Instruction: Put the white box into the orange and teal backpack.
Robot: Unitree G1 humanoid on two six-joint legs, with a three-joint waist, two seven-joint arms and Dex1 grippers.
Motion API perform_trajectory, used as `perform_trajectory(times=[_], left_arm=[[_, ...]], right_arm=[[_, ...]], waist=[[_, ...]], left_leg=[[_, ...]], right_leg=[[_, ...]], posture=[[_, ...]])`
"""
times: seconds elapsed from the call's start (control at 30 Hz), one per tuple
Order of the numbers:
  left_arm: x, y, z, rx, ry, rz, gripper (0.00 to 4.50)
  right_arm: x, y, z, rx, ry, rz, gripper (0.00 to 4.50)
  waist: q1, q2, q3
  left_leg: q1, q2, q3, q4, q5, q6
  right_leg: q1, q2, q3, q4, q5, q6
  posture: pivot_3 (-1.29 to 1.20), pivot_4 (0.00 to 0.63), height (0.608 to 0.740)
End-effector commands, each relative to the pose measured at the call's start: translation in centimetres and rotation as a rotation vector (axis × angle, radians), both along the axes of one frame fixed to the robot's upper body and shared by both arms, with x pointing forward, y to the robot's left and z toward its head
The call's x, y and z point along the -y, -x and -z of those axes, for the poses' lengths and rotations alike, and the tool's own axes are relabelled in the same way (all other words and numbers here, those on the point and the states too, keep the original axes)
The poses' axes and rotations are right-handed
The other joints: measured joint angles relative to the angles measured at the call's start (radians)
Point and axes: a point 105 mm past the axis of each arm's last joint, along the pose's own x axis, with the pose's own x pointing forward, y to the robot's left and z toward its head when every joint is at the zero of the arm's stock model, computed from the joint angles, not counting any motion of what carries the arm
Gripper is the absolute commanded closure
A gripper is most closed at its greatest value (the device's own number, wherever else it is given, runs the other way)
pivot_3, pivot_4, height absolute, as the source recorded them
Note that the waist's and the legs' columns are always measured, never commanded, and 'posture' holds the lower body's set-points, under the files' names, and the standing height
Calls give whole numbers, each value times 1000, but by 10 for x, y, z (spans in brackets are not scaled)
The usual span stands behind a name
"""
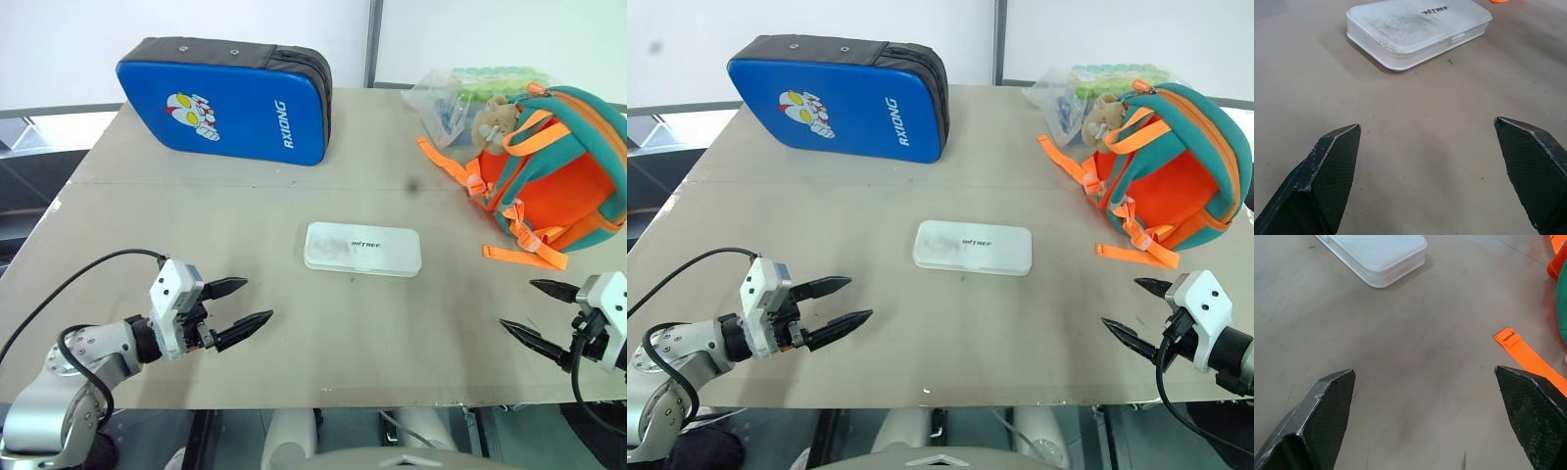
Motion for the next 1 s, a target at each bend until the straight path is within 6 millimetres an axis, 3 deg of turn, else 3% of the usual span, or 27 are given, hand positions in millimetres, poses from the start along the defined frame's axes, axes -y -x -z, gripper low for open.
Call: perform_trajectory(times=[0.03,0.17,0.2,0.27,0.33,0.5,0.53,0.6,0.73,0.83,1.0], left_arm=[[3,-12,-14,52,9,-19,39],[10,-42,-30,71,103,-158,39],[9,-48,-32,64,122,-196,278],[11,-59,-33,56,129,-243,828],[11,-68,-28,40,77,-290,1788],[21,-99,-15,26,-44,-423,4407],[26,-106,-12,23,-54,-435,4415],[43,-112,-1,28,-137,-388,4415],[62,-110,11,26,-196,-307,4415],[72,-97,18,-10,-194,-238,4415],[62,-62,21,-26,-206,-205,4415]], right_arm=[[-5,-12,-14,87,29,51,0],[-39,-40,-31,130,-78,86,0],[-39,-47,-31,130,-91,122,0],[-43,-63,-27,115,-110,179,519],[-49,-78,-19,105,-82,219,1297],[-62,-112,3,85,45,275,3920],[-67,-119,7,86,70,277,4380],[-88,-130,16,68,110,229,4380],[-116,-134,21,53,118,114,4380],[-135,-128,19,37,87,19,4380],[-156,-102,11,20,36,-156,4380]], waist=[[0,0,0],[-1,0,0],[-2,0,-1],[-1,-2,-1],[-1,-2,-1],[6,-2,-1],[5,-2,-1],[3,-2,-1],[0,-2,-1],[0,-1,-1],[-7,-1,-1]], left_leg=[[0,0,0,0,0,0],[0,0,-1,3,0,0],[1,0,-1,3,0,0],[1,0,0,3,0,0],[-2,0,0,3,0,0],[-3,-2,-1,2,0,0],[-3,-2,-1,2,0,0],[-2,-2,-1,3,0,0],[-2,-1,-1,4,0,0],[-3,-1,-1,3,0,0],[-2,0,0,2,0,0]], right_leg=[[0,0,0,0,0,0],[0,1,-1,2,0,0],[1,1,-1,2,1,0],[2,1,0,2,1,0],[0,2,-1,2,1,0],[0,3,-1,2,2,3],[0,3,-1,2,2,4],[0,3,0,2,2,4],[0,4,0,3,3,4],[0,4,0,3,3,4],[0,3,0,3,3,4]], posture=[[0,150,740],[0,150,740],[0,150,740],[0,150,740],[0,150,740],[0,150,740],[0,150,740],[0,150,740],[0,150,740],[0,150,740],[0,150,740]])
